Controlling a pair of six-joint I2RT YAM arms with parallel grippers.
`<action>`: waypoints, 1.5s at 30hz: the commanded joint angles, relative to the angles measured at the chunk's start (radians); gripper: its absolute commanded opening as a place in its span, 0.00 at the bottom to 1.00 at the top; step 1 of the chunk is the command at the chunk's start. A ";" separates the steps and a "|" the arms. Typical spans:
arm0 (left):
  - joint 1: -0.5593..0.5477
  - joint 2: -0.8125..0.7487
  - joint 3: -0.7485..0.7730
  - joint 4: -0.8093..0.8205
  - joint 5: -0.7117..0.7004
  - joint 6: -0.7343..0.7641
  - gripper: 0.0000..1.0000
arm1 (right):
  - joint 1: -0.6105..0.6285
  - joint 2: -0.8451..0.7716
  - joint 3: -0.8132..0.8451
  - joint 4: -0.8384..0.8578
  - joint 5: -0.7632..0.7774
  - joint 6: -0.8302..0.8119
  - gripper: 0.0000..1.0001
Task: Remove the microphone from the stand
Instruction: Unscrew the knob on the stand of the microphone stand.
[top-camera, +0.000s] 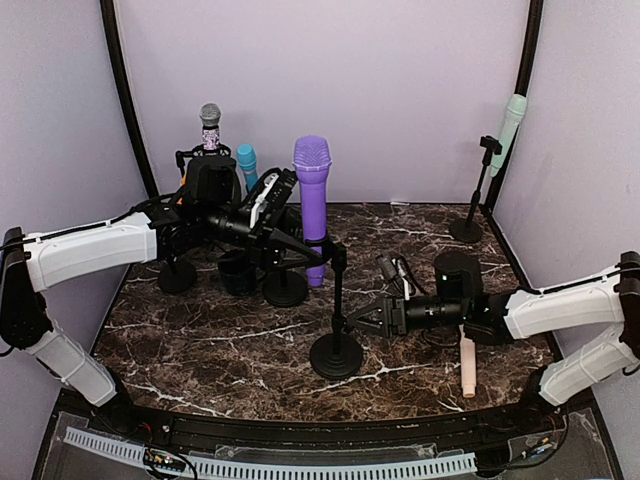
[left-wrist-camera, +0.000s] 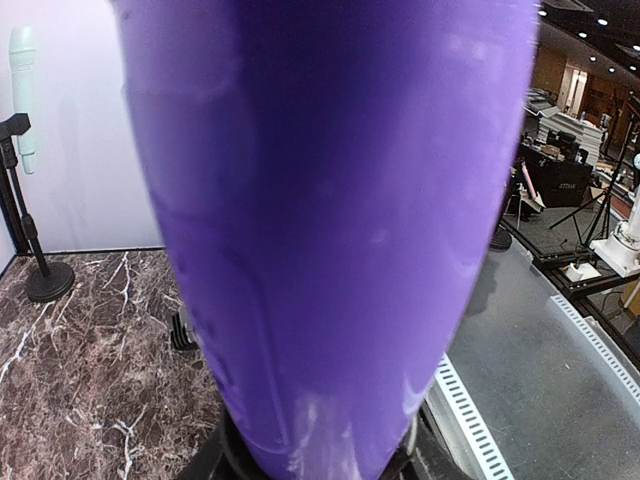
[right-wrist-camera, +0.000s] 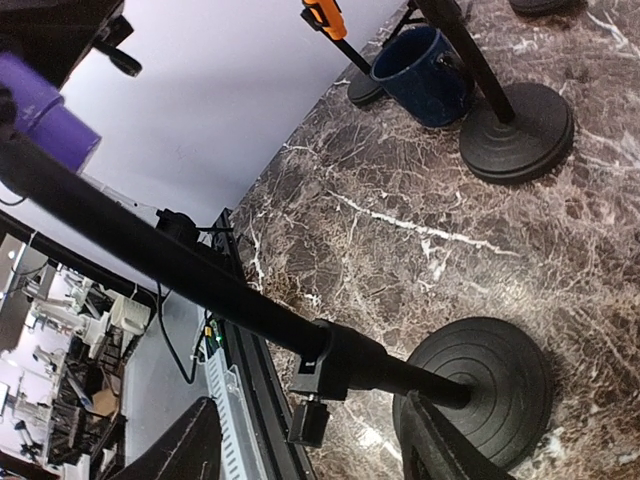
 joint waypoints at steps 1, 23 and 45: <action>0.006 0.021 -0.047 -0.149 -0.028 0.002 0.00 | -0.007 0.020 0.056 -0.008 -0.025 -0.021 0.51; 0.007 0.022 -0.049 -0.150 -0.028 0.004 0.00 | 0.059 0.027 0.070 -0.106 0.087 -0.074 0.27; 0.006 0.008 -0.058 -0.142 -0.038 0.005 0.00 | 0.252 -0.065 0.175 -0.388 0.568 -0.276 0.00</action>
